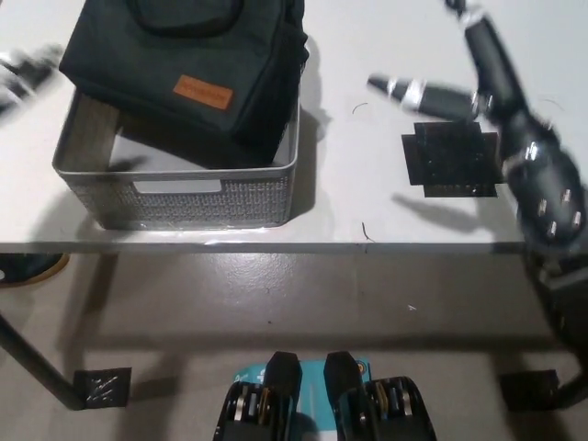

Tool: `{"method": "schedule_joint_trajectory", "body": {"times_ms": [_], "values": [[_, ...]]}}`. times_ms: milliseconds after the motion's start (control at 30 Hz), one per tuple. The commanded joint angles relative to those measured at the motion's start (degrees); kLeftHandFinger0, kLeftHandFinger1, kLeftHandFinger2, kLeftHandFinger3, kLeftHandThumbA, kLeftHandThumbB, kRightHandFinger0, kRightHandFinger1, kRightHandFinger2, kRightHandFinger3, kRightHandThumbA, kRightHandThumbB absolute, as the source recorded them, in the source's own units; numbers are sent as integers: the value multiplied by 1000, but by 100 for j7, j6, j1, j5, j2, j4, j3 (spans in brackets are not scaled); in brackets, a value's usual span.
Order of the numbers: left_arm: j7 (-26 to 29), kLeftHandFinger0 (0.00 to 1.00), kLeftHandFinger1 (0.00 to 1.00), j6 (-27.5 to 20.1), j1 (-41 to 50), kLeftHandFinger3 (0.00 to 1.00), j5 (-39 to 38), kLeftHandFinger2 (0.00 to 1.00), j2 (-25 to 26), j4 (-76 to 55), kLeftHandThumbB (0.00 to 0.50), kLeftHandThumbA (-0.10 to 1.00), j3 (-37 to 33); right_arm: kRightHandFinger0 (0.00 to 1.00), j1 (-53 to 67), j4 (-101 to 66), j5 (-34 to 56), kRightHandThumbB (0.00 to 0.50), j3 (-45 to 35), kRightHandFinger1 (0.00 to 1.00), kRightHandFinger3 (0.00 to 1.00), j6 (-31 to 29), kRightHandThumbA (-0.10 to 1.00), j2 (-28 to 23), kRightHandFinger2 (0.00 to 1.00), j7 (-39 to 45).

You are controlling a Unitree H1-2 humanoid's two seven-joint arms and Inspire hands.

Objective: Use both hands to pick up a lunch bag on the right hand side and place it into a container on the left hand side

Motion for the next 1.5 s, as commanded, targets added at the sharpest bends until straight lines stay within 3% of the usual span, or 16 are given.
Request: {"method": "schedule_joint_trajectory", "body": {"times_ms": [0,133,400,533,633,700,767,833,900,967,1100,1167,1467], "values": [[1615,1000,1000,31,1773,1000,-1963,1000,-1712,-4406,284,1000,897,1000,1798,-3768,939,206,-291,1000,1000,-1322,1000,541,1000,-233],[1555,1000,1000,-299,2479,1000,-1544,1000,-2163,-4658,301,1000,796,1000,2614,-4049,991,220,-201,1000,1000,-1707,1000,516,1000,-132],[1210,1000,1000,-373,3437,1000,-1697,1000,-2489,-4833,334,1000,800,1000,3906,-4198,974,264,-72,1000,1000,-2362,1000,641,1000,-90],[1130,1000,1000,-573,3806,1000,-1837,1000,-2801,-4653,320,1000,776,1000,4441,-3831,1173,265,138,1000,1000,-2546,1000,778,1000,62],[922,1000,1000,-680,4124,1000,-1716,1000,-2823,-4418,296,1000,685,1000,4689,-3231,1127,228,320,1000,1000,-2951,1000,927,1000,171],[771,1000,1000,-847,4267,1000,-1530,1000,-2878,-4067,304,1000,563,1000,4846,-2701,1168,255,482,1000,1000,-3101,1000,1039,1000,299],[668,1000,1000,-1166,4252,1000,-1250,1000,-2947,-3517,347,1000,423,1000,4894,-2070,938,234,558,1000,1000,-3346,1000,1192,1000,280],[631,1000,1000,-1527,4220,1000,-1029,1000,-2954,-3051,338,1000,378,1000,4874,-1676,909,226,596,1000,1000,-3366,1000,1290,1000,319],[669,1000,1000,-1926,4103,1000,-781,1000,-3008,-2305,308,1000,335,1000,4763,-1024,852,172,559,1000,1000,-3366,1000,1439,1000,311],[875,1000,1000,-2270,3970,1000,-418,1000,-3040,-1502,359,1000,347,1000,4635,-312,989,178,460,1000,1000,-3366,1000,1573,1000,402],[947,1000,1000,-2605,3811,1000,-372,1000,-3008,-478,334,1000,379,1000,4413,584,1242,223,210,1000,1000,-3366,1000,1795,1000,477],[1001,1000,1000,-2698,3735,1000,-327,1000,-2989,-149,323,1000,389,1000,4310,827,1341,245,120,1000,1000,-3366,1000,1863,1000,530],[1075,1000,1000,-2739,3672,1000,-353,1000,-3052,-28,311,1000,344,1000,4126,1137,1415,243,-162,1000,1000,-3366,1000,2052,1000,795]]}}
